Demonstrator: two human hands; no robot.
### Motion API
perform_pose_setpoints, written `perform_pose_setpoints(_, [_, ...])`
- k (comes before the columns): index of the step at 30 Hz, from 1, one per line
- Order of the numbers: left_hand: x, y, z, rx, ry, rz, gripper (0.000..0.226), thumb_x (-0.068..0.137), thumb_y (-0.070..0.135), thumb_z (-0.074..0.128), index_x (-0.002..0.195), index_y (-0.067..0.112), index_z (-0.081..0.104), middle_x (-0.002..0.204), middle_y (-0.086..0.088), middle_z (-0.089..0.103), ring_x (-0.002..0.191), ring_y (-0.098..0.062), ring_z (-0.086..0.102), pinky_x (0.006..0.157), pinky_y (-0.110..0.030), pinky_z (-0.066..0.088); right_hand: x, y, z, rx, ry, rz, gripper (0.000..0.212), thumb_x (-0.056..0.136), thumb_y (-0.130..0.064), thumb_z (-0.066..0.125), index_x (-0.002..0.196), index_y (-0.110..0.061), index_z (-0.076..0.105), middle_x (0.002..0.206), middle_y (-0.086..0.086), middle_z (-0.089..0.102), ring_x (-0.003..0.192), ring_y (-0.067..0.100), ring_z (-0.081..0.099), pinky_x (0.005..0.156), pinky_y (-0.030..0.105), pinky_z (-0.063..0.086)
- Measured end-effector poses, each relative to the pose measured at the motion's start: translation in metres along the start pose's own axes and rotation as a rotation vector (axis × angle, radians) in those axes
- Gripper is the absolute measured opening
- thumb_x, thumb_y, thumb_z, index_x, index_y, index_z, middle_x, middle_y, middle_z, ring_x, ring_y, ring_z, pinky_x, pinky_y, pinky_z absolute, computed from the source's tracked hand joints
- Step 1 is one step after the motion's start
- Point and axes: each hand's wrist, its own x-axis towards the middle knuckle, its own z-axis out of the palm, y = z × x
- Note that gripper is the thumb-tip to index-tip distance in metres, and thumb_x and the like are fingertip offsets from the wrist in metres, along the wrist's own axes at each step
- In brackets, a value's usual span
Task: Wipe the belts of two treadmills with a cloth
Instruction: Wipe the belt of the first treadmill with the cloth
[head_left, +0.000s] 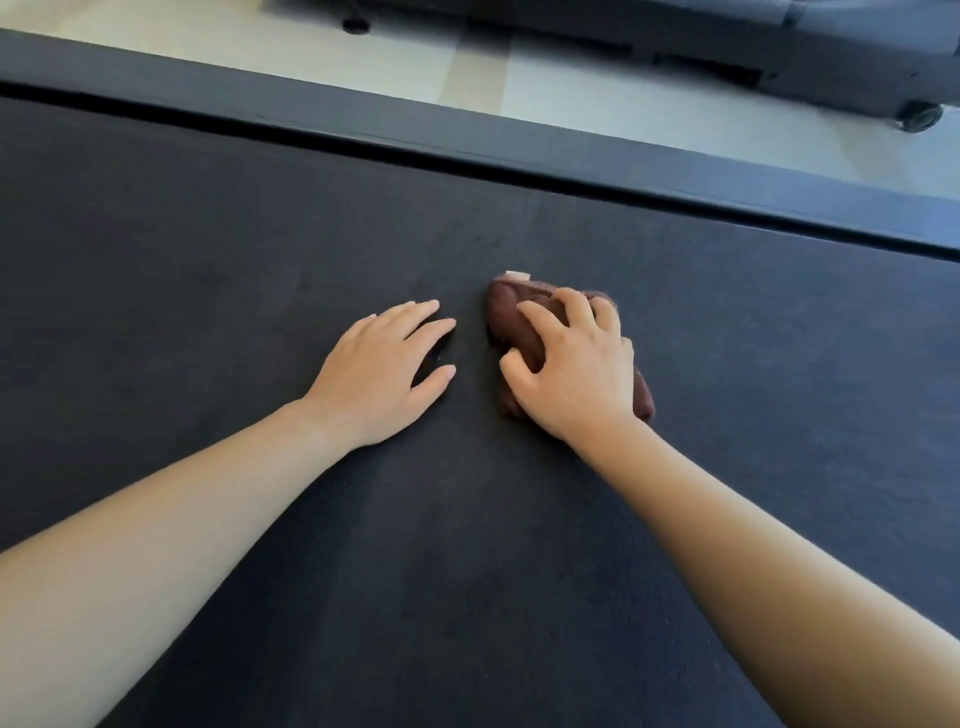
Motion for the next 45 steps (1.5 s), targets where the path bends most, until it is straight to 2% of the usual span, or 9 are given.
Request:
perform_pose_setpoints(3, [-0.02, -0.008, -0.002, 0.002, -0.035, -0.008, 0.055, 0.093, 0.045, 0.041, 0.143, 0.025, 0.035, 0.154, 0.003, 0.025, 0.143, -0.017, 0.02, 0.114, -0.04, 0.017, -0.043, -0.024, -0.004, -0.003, 0.034, -0.052, 0.049, 0.077, -0.053, 0.04, 0.117, -0.031, 0.057, 0.129, 0.001, 0.048, 0.119, 0.031, 0.036, 0.079, 0.045, 0.039])
perform_pose_setpoints(7, [-0.04, -0.015, 0.0, 0.003, -0.04, 0.009, 0.055, 0.094, 0.046, 0.037, 0.145, 0.028, 0.03, 0.156, 0.005, 0.02, 0.144, -0.016, 0.013, 0.115, -0.037, 0.01, -0.062, -0.034, -0.007, 0.017, 0.019, -0.083, 0.049, 0.078, -0.053, 0.04, 0.117, -0.031, 0.059, 0.13, 0.0, 0.049, 0.122, 0.03, 0.037, 0.081, 0.046, 0.04])
perform_pose_setpoints(15, [-0.037, -0.016, 0.004, 0.021, 0.021, 0.0, 0.054, 0.089, 0.049, 0.039, 0.14, 0.032, 0.037, 0.152, 0.005, 0.028, 0.141, -0.014, 0.019, 0.111, -0.038, 0.014, -0.006, -0.039, 0.003, -0.028, 0.007, 0.061, 0.049, 0.083, -0.051, 0.047, 0.128, -0.033, 0.054, 0.138, -0.002, 0.042, 0.127, 0.026, 0.03, 0.091, 0.048, 0.037])
perform_pose_setpoints(24, [-0.038, -0.017, 0.005, -0.019, 0.005, 0.019, 0.052, 0.092, 0.045, 0.039, 0.142, 0.032, 0.036, 0.154, 0.001, 0.025, 0.143, -0.018, 0.016, 0.114, -0.041, 0.01, -0.066, -0.058, -0.008, -0.04, 0.047, 0.126, 0.046, 0.081, -0.048, 0.047, 0.122, -0.03, 0.056, 0.135, 0.0, 0.044, 0.124, 0.029, 0.033, 0.081, 0.044, 0.038])
perform_pose_setpoints(30, [-0.046, -0.012, 0.0, -0.024, 0.003, 0.019, 0.047, 0.095, 0.037, 0.041, 0.142, 0.029, 0.039, 0.153, -0.001, 0.028, 0.143, -0.022, 0.019, 0.115, -0.041, 0.013, -0.106, -0.061, -0.01, -0.026, 0.053, 0.059, 0.047, 0.079, -0.051, 0.043, 0.119, -0.029, 0.057, 0.133, 0.001, 0.046, 0.123, 0.032, 0.035, 0.077, 0.043, 0.038])
perform_pose_setpoints(33, [-0.06, -0.006, -0.007, -0.032, -0.051, -0.008, 0.047, 0.098, 0.032, 0.038, 0.144, 0.027, 0.035, 0.155, 0.0, 0.023, 0.144, -0.021, 0.015, 0.116, -0.041, 0.013, -0.125, -0.054, -0.016, -0.014, 0.04, -0.047, 0.049, 0.079, -0.053, 0.04, 0.118, -0.029, 0.058, 0.134, 0.002, 0.047, 0.123, 0.033, 0.037, 0.077, 0.044, 0.041])
perform_pose_setpoints(37, [-0.108, 0.003, -0.012, 0.057, -0.133, 0.009, 0.054, 0.097, 0.039, 0.035, 0.147, 0.026, 0.025, 0.157, 0.002, 0.015, 0.145, -0.021, 0.01, 0.115, -0.042, 0.012, -0.134, -0.036, -0.024, 0.066, 0.0, -0.195, 0.051, 0.08, -0.053, 0.042, 0.122, -0.029, 0.059, 0.134, 0.002, 0.048, 0.123, 0.031, 0.038, 0.077, 0.045, 0.043])
perform_pose_setpoints(41, [-0.157, 0.016, -0.016, 0.066, -0.171, 0.004, 0.058, 0.094, 0.047, 0.026, 0.148, 0.027, 0.022, 0.158, 0.005, 0.011, 0.145, -0.018, 0.007, 0.115, -0.038, 0.008, -0.135, -0.034, -0.023, 0.089, 0.037, -0.206, 0.049, 0.078, -0.052, 0.046, 0.119, -0.029, 0.061, 0.132, 0.004, 0.051, 0.121, 0.032, 0.04, 0.076, 0.045, 0.042])
perform_pose_setpoints(45, [-0.173, 0.014, -0.022, 0.086, -0.187, 0.011, 0.06, 0.091, 0.049, 0.025, 0.148, 0.028, 0.024, 0.158, 0.007, 0.011, 0.145, -0.016, 0.008, 0.116, -0.036, 0.008, -0.136, -0.036, -0.022, 0.09, 0.033, -0.204, 0.048, 0.077, -0.05, 0.047, 0.117, -0.028, 0.063, 0.132, 0.005, 0.051, 0.121, 0.034, 0.039, 0.076, 0.046, 0.041])
